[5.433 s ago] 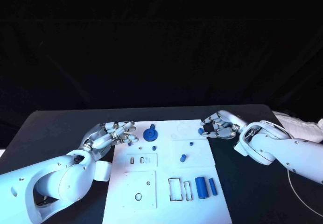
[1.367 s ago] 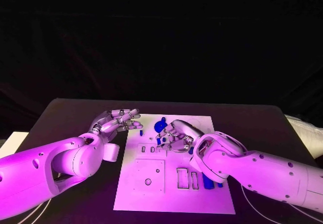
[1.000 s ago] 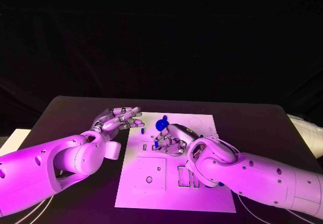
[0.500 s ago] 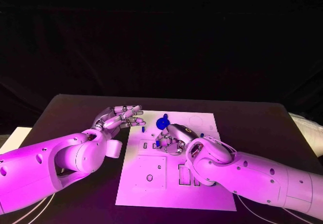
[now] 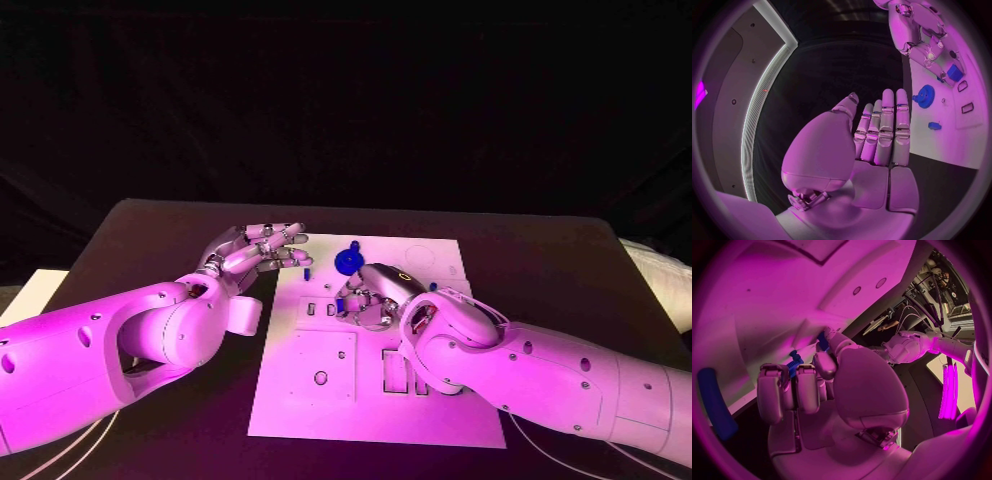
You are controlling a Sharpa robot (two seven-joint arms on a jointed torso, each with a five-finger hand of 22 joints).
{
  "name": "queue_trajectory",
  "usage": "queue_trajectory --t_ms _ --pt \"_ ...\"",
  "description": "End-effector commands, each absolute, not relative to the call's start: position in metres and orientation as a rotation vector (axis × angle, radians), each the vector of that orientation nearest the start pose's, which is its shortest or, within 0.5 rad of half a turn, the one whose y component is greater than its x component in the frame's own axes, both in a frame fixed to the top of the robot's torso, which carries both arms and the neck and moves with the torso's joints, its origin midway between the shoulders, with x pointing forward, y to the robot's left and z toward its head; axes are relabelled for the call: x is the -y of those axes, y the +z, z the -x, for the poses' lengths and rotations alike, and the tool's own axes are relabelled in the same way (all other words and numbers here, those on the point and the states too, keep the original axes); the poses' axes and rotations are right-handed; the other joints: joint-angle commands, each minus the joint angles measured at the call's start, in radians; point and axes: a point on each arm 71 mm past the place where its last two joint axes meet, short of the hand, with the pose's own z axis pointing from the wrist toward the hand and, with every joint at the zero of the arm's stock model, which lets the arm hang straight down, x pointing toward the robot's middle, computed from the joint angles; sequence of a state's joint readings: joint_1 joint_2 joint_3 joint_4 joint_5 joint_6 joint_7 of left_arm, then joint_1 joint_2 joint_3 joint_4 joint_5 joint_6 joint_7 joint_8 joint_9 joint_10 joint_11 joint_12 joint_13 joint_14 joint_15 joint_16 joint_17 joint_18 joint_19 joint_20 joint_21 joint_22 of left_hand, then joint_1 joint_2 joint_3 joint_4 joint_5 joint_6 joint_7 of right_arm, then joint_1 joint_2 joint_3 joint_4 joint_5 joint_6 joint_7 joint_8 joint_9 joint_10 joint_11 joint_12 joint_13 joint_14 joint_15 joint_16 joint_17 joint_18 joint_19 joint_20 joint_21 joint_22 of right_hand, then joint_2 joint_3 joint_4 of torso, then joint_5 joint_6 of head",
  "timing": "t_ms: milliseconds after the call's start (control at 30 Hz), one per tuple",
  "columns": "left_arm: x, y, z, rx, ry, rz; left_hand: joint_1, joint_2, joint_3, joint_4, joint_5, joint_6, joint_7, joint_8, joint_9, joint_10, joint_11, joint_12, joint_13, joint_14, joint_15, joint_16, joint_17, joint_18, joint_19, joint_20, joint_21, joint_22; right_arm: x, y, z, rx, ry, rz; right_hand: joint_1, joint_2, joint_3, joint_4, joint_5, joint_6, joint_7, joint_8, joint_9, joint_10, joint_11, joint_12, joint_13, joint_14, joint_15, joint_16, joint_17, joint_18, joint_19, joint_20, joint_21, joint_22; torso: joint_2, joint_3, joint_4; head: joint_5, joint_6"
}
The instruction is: Assemble the parts on the task board
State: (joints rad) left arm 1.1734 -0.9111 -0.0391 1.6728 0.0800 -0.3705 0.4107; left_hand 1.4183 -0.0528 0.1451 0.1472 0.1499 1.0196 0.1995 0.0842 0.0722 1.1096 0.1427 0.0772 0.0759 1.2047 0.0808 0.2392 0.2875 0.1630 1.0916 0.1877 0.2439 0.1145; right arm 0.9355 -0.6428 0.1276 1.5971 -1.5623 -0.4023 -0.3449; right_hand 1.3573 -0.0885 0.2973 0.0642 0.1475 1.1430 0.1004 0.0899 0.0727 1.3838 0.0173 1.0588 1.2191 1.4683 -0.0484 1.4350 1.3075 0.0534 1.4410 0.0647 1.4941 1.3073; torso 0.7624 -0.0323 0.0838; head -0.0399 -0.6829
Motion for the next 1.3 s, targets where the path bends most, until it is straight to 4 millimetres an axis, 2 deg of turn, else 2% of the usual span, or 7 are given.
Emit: queue_trajectory --t_ms 33,500,833,1300 --pt "-0.2007 -0.1789 -0.4572 -1.407 -1.611 1.219 0.012 0.001 0.002 -0.006 0.003 0.003 0.004 -0.006 0.001 0.003 0.001 -0.006 0.001 -0.004 0.001 -0.001 0.001 0.018 0.005 0.001 -0.006 -0.002 0.0956 -0.2365 -0.4353 -1.754 0.743 0.008 -0.011 -0.018 -0.014 -0.004 0.023 0.0 0.004 -0.003 -0.002 -0.006 0.002 -0.006 -0.002 0.058 0.0 -0.005 0.039 -0.007 -0.005 -0.001 -0.007 0.064 0.0 -0.0005 0.0 -0.001 -0.002" --pt "-0.2008 -0.179 -0.4571 -1.409 -1.61 1.22 0.012 0.001 0.002 -0.006 0.003 0.003 0.004 -0.006 0.001 0.003 0.001 -0.006 0.001 -0.004 0.001 -0.001 0.001 0.018 0.005 0.001 -0.006 -0.002 0.0973 -0.237 -0.4354 -1.755 0.717 0.008 -0.033 -0.046 -0.039 0.0 0.036 -0.024 0.013 -0.018 -0.005 -0.023 0.009 -0.041 -0.024 0.056 0.005 -0.014 0.028 -0.005 -0.012 0.003 -0.012 0.054 0.0 -0.0012 0.0007 -0.003 -0.005" --pt "-0.2005 -0.1791 -0.457 -1.411 -1.612 1.22 0.012 0.001 0.001 -0.006 0.003 0.002 0.005 -0.007 0.001 0.003 0.001 -0.007 0.001 -0.004 0.001 -0.002 0.002 0.018 0.005 0.001 -0.007 -0.002 0.0976 -0.2356 -0.4358 -1.73 0.712 -0.003 -0.035 -0.049 -0.043 0.002 0.037 -0.035 0.017 -0.023 -0.006 -0.028 0.012 -0.051 -0.03 0.055 0.007 -0.017 0.025 -0.004 -0.014 0.004 -0.014 0.05 0.0 -0.0012 0.0012 -0.004 -0.005" --pt "-0.1999 -0.1791 -0.4567 -1.414 -1.615 1.22 0.011 0.001 0.001 -0.006 0.003 0.002 0.005 -0.007 0.0 0.002 0.001 -0.007 0.001 -0.004 0.001 -0.002 0.003 0.018 0.005 0.001 -0.007 -0.002 0.0976 -0.2358 -0.4354 -1.723 0.708 -0.01 -0.049 -0.062 -0.067 0.014 0.03 -0.083 0.027 -0.027 -0.008 -0.063 0.022 -0.123 -0.079 0.052 0.016 -0.027 0.013 -0.002 -0.021 0.013 -0.02 0.04 0.001 -0.0008 0.0005 -0.006 -0.004"
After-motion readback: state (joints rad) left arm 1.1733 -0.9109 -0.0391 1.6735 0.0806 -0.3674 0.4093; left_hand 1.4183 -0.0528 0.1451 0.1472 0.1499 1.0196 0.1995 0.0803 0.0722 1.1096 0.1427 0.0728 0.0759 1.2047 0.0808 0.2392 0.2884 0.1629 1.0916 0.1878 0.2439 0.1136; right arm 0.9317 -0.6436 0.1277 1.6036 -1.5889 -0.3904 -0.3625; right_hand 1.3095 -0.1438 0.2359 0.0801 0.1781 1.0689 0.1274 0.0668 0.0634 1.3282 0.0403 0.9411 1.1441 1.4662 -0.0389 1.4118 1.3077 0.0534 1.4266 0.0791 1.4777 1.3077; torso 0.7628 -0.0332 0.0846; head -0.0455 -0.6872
